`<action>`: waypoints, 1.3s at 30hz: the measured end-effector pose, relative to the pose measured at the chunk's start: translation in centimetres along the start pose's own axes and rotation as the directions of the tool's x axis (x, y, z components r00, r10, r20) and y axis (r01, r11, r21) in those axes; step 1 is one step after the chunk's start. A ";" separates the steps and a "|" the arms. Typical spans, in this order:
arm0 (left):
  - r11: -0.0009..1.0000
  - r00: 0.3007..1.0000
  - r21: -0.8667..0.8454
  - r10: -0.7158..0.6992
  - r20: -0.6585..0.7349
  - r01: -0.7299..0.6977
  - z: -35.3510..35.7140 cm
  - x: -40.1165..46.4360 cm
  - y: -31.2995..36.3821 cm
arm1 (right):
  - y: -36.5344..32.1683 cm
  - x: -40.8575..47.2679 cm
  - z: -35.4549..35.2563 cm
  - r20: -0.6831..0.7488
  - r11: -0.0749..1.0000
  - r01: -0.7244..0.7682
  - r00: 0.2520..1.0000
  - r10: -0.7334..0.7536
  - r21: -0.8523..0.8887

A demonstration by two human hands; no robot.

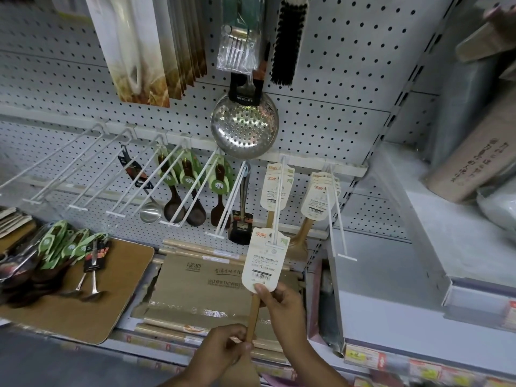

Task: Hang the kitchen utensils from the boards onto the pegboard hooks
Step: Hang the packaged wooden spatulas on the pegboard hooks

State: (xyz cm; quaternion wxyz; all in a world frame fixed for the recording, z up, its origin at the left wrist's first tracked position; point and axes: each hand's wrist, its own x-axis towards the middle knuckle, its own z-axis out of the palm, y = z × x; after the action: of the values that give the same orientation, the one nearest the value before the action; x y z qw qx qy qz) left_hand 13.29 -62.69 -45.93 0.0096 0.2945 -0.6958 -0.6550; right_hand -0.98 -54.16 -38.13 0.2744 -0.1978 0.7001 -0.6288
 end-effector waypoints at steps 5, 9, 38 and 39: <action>1.000 0.999 -0.004 -0.001 -0.036 0.001 -0.1 2.4 0.9 | -0.2 2.6 -0.1 0.002 1.000 0.024 1.000 -0.024 -0.011; 0.999 0.998 0.002 0.039 -0.044 -0.039 -0.4 4.6 2.5 | -1.0 5.3 -0.1 -0.015 1.000 0.028 1.000 -0.028 0.010; 0.842 0.920 0.482 0.357 -0.160 -0.243 -5.9 7.8 7.7 | -0.4 10.9 -1.5 -0.020 0.903 0.158 0.983 -0.180 -0.399; 0.808 0.908 0.526 0.393 -0.144 -0.266 -6.9 7.1 7.7 | -0.6 10.4 -1.3 0.011 0.883 0.197 0.977 -0.212 -0.427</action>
State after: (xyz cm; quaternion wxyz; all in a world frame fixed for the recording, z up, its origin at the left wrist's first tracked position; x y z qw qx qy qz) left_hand 7.12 -72.15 -40.51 0.1341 0.2395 -0.8739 -0.4013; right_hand -9.85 -59.70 -38.88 0.1442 -0.3142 0.8003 -0.4898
